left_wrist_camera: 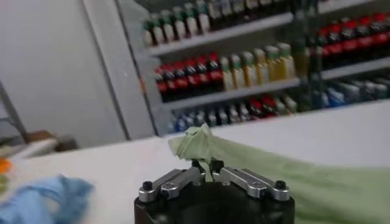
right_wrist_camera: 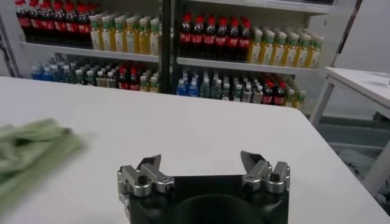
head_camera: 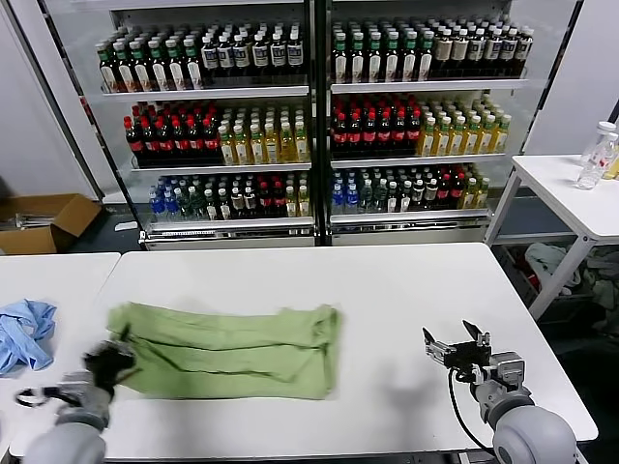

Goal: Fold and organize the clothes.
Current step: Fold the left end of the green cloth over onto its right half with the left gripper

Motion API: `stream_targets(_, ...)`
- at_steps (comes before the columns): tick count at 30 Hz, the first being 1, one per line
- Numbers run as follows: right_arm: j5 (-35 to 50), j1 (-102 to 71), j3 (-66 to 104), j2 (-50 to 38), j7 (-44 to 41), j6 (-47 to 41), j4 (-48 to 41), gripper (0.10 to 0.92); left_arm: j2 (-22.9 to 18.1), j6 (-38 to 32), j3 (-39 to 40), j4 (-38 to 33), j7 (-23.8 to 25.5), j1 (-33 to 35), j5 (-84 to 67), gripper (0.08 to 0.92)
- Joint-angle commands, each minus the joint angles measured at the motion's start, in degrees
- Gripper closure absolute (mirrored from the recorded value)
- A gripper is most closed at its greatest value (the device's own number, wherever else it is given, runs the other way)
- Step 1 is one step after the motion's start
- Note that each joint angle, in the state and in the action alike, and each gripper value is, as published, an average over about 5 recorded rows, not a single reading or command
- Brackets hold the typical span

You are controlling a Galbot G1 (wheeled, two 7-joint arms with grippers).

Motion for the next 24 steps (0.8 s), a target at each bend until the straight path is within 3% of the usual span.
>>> stream_targets(1,0.0,-0.1,-0.2,-0.1,0.0,0.0,0.4,0.203,-4.2,3.4,5.6,-17.5,1.2,-0.9,-28.1,0.899)
stream_targets(6,-0.1,-1.0,0.5,-0.1,-0.1,0.0,1.0,0.203,-12.4,3.9,23.0,-14.0,1.2,-4.8,-28.8,0.899)
stream_targets(11,-0.3,-1.3,0.8,0.0,-0.1,0.0,1.2,0.203,-16.2,3.2,32.2,-3.5,-0.7,-11.9,-24.1,0.899)
stream_targets(19,-0.3,-1.0,1.0,0.2,-0.2,0.0,0.7,0.203,-16.0,2.0,35.7,3.4,0.4,-16.7,-7.9,0.891)
stream_targets(24,-0.3,-0.5,0.7,0.3,-0.2,0.0,0.2,0.203,-14.2,1.1,34.9,-3.6,2.6,-13.3,-3.4,0.792)
